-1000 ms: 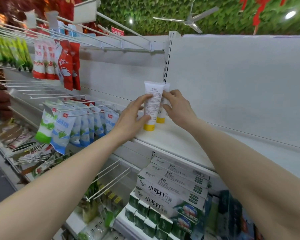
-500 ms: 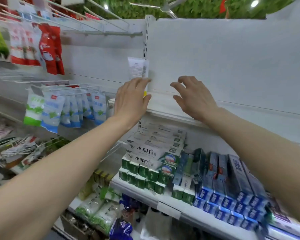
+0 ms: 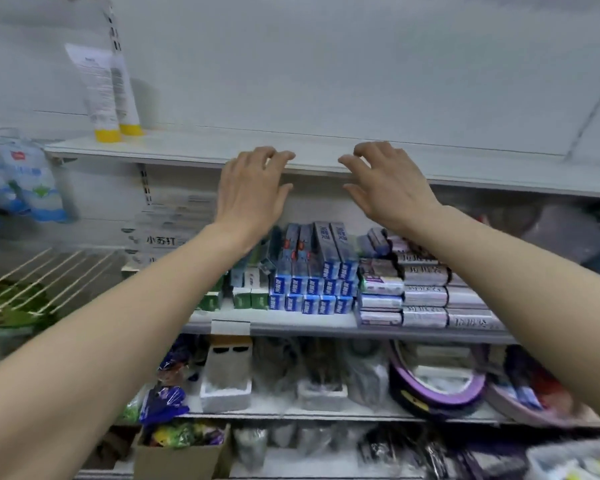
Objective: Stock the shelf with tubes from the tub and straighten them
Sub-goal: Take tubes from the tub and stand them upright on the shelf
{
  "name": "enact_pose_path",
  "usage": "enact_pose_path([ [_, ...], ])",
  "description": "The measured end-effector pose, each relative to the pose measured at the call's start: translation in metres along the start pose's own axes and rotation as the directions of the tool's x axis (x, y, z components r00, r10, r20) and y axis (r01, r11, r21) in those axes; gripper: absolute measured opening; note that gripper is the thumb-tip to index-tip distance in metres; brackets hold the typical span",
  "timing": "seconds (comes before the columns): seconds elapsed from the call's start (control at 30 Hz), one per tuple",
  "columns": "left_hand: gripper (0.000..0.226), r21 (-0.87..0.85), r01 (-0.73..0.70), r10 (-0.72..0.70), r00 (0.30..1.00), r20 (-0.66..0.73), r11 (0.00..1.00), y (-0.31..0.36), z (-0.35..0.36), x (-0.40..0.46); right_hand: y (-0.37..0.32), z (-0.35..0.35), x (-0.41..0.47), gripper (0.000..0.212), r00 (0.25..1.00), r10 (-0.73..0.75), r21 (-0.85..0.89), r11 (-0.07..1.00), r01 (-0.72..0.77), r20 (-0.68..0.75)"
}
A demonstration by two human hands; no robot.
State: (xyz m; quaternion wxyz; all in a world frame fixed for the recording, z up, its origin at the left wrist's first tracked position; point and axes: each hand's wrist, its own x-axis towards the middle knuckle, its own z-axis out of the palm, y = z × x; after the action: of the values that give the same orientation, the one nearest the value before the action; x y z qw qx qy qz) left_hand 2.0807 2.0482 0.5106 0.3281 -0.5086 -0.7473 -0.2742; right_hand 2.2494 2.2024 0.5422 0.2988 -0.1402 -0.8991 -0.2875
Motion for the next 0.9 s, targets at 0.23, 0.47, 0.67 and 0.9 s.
enact_pose_path([
  [0.23, 0.049, -0.113, -0.208, 0.216, 0.974, 0.062, 0.972, 0.114, 0.043, -0.012, 0.069, -0.015, -0.118, 0.044, 0.976, 0.172, -0.072, 0.984, -0.164, 0.136],
  [0.47, 0.046, -0.251, -0.338, 0.364, 0.929, 0.066, 0.907, 0.246, 0.1, -0.025, 0.136, -0.019, -0.253, 0.044, 0.93, 0.285, -0.133, 0.956, -0.26, 0.233],
  [0.67, 0.045, -0.354, -0.385, 0.447, 0.888, 0.109, 0.852, 0.381, 0.159, -0.048, 0.201, -0.015, -0.393, 0.047, 0.847, 0.4, -0.168, 0.916, -0.364, 0.35],
  [0.9, 0.047, -0.494, -0.388, 0.552, 0.798, 0.242, 0.778, 0.535, 0.234, -0.101, 0.268, -0.008, -0.563, 0.05, 0.718, 0.52, -0.187, 0.849, -0.494, 0.463],
])
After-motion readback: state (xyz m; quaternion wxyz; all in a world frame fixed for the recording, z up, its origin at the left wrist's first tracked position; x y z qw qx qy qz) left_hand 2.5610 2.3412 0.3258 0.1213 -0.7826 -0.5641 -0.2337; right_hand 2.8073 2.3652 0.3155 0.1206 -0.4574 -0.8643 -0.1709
